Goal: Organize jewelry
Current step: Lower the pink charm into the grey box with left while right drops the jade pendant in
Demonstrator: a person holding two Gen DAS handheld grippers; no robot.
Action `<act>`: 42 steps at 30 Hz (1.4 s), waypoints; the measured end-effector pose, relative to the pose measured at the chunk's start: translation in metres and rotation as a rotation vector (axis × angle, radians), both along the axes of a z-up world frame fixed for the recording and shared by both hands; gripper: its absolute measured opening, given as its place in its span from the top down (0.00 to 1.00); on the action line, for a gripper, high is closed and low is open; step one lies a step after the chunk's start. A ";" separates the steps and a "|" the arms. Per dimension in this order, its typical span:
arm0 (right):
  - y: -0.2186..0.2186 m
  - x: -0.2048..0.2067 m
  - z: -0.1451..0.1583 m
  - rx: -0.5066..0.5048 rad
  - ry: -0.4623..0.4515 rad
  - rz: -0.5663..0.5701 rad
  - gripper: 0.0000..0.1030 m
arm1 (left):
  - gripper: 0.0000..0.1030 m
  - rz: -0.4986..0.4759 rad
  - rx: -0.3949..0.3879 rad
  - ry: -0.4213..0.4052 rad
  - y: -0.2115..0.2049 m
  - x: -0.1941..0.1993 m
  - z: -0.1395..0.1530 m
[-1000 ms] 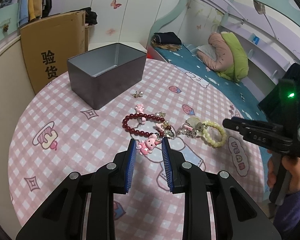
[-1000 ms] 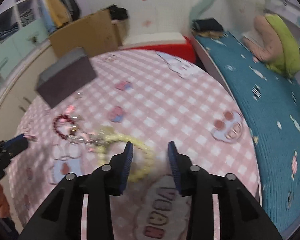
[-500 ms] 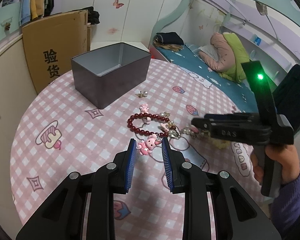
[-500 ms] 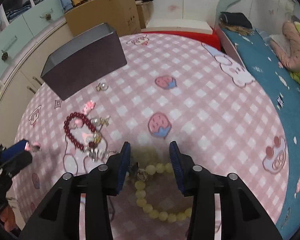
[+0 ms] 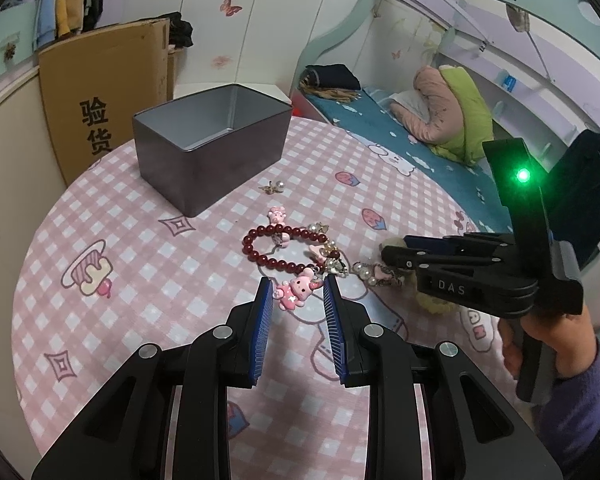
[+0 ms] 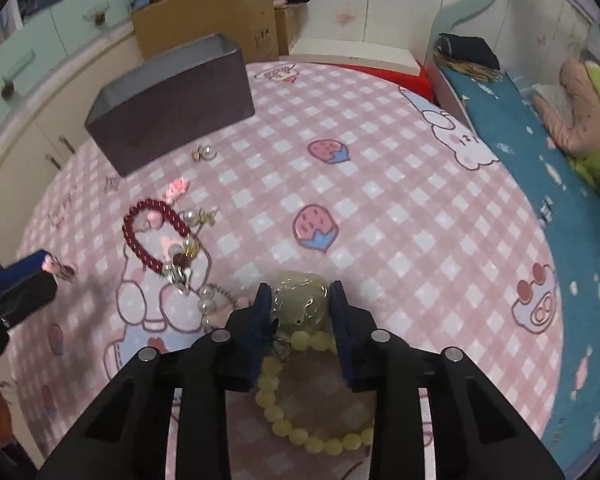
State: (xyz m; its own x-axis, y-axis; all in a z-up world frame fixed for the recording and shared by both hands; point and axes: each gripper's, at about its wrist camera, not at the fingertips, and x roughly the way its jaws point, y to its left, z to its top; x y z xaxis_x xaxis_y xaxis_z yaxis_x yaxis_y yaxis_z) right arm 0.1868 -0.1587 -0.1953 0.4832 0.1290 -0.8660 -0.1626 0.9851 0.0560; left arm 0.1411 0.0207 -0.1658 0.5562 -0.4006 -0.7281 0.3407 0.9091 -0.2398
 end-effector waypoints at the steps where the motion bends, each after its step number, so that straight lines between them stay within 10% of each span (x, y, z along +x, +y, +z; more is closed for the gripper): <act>1: -0.001 0.000 0.000 0.013 -0.006 -0.002 0.72 | 0.74 0.002 -0.005 0.000 0.000 0.000 0.001; 21: 0.036 0.021 0.105 0.194 -0.252 0.092 0.72 | 0.74 0.054 0.063 -0.252 0.004 0.048 0.092; 32: 0.073 0.103 0.101 0.195 -0.243 0.085 0.72 | 0.74 0.096 0.095 -0.057 0.024 0.145 0.049; 42: 0.096 0.134 0.070 0.161 -0.168 0.110 0.72 | 0.73 0.104 0.098 -0.020 0.028 0.156 0.025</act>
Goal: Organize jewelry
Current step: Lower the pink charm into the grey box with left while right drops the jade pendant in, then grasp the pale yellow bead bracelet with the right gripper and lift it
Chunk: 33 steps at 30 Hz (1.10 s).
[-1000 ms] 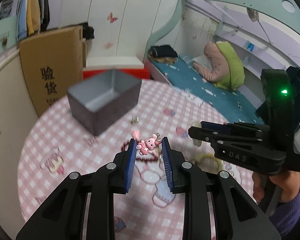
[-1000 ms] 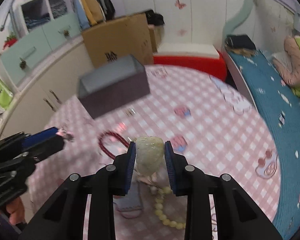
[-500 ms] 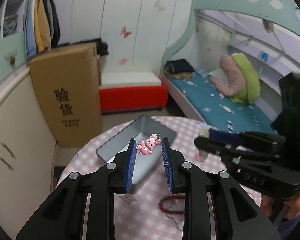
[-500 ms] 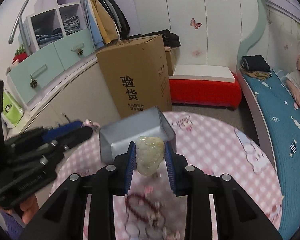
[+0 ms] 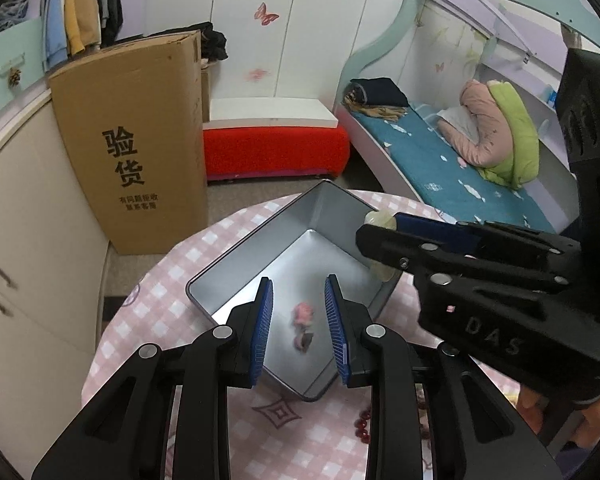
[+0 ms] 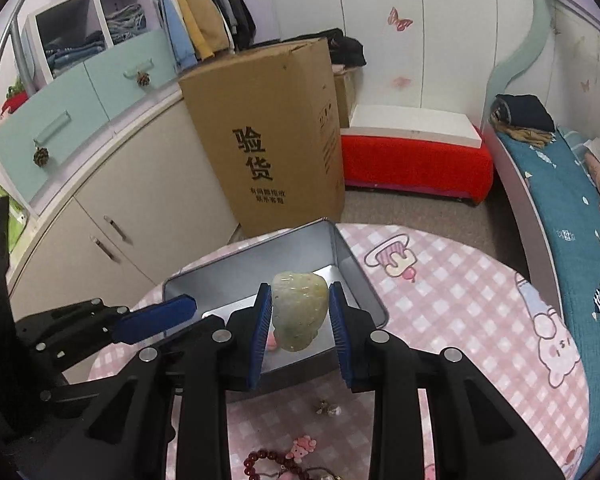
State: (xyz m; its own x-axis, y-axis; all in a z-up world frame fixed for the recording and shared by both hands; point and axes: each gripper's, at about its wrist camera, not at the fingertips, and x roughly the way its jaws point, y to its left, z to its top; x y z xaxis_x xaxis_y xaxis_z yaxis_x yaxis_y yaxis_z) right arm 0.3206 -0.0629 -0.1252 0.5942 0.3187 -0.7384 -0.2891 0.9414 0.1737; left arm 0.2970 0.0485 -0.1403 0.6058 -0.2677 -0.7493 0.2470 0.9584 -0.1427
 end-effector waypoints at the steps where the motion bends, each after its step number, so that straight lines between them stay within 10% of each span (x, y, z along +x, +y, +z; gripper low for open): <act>1: 0.001 0.001 -0.002 -0.003 0.004 0.001 0.72 | 0.73 0.003 0.002 0.003 0.001 0.000 0.000; 12: 0.010 0.008 -0.008 -0.020 0.040 0.018 0.72 | 0.37 0.086 0.044 -0.064 0.025 -0.020 0.019; 33: 0.018 -0.002 -0.010 -0.086 0.061 0.051 0.66 | 0.36 0.139 0.025 -0.044 0.035 -0.028 0.021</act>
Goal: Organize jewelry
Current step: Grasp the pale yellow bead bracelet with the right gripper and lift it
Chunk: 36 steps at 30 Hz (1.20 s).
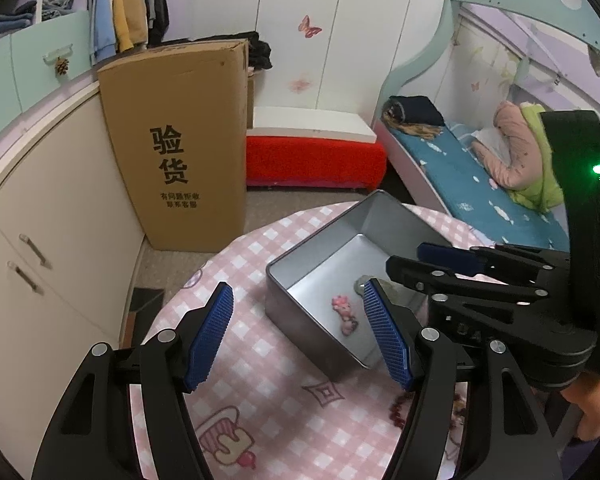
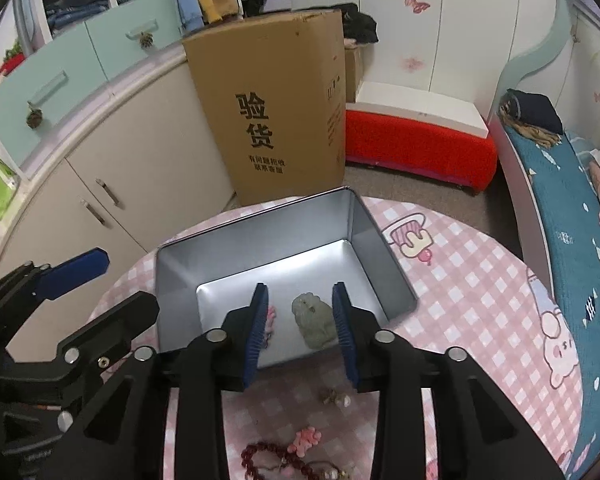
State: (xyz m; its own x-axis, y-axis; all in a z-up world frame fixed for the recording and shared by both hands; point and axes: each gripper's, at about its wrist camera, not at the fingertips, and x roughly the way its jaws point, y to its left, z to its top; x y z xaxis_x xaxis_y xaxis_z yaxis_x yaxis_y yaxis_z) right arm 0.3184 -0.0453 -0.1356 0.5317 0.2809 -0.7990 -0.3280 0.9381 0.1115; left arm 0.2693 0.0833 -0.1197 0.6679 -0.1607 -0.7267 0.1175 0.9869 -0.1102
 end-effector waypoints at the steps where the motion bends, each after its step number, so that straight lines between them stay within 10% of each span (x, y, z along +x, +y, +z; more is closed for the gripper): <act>1: -0.004 -0.005 0.004 0.002 -0.012 -0.002 0.63 | 0.36 -0.005 -0.002 -0.008 -0.001 -0.004 0.002; 18: -0.145 -0.144 -0.023 -0.037 -0.005 -0.164 0.54 | 0.36 -0.231 -0.003 0.018 -0.089 -0.108 -0.027; 29: -0.163 -0.172 -0.061 -0.109 0.048 -0.153 0.55 | 0.36 -0.189 0.002 0.097 -0.098 -0.110 -0.053; 33: -0.160 -0.175 -0.058 -0.115 0.037 -0.121 0.87 | 0.36 -0.160 -0.013 0.117 -0.089 -0.106 -0.055; 36: -0.154 -0.179 -0.060 -0.121 0.025 -0.102 0.91 | 0.36 -0.150 -0.040 0.133 -0.084 -0.105 -0.057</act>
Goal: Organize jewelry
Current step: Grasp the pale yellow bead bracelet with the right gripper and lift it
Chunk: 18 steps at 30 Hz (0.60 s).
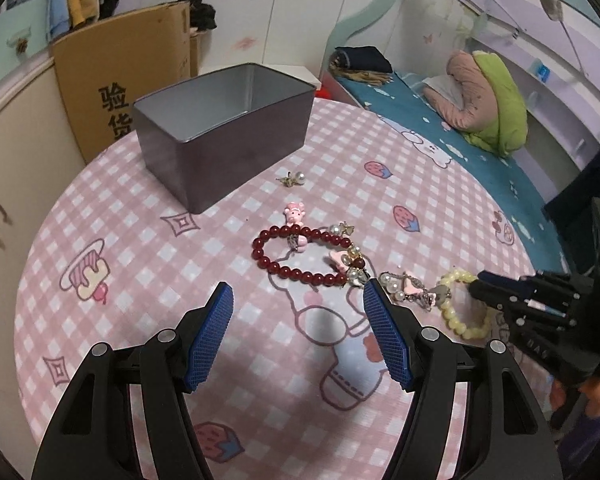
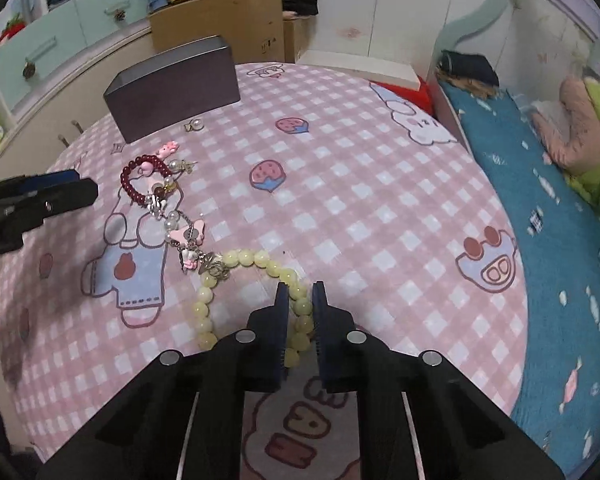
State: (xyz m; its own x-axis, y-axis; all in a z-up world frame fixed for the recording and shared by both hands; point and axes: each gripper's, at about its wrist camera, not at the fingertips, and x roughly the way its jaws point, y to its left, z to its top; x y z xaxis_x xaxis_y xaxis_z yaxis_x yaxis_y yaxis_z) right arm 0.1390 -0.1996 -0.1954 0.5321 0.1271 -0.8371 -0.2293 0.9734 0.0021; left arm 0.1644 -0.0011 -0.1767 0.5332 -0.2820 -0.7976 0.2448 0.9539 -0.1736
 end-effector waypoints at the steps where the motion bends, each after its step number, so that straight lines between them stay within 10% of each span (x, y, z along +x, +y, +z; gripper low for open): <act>1: 0.000 -0.001 0.000 0.002 -0.006 -0.003 0.91 | 0.36 -0.006 -0.009 0.006 -0.001 0.000 0.000; 18: -0.035 -0.008 0.046 0.147 -0.113 -0.094 0.91 | 0.36 -0.204 -0.030 0.032 -0.063 -0.009 -0.008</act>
State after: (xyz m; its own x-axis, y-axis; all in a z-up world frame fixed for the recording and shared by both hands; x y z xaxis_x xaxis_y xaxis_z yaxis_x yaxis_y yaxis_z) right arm 0.1305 -0.2346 -0.1497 0.6370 0.1884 -0.7475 -0.1440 0.9817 0.1247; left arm 0.1552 -0.0641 -0.1842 0.4372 -0.4057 -0.8027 0.4264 0.8793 -0.2122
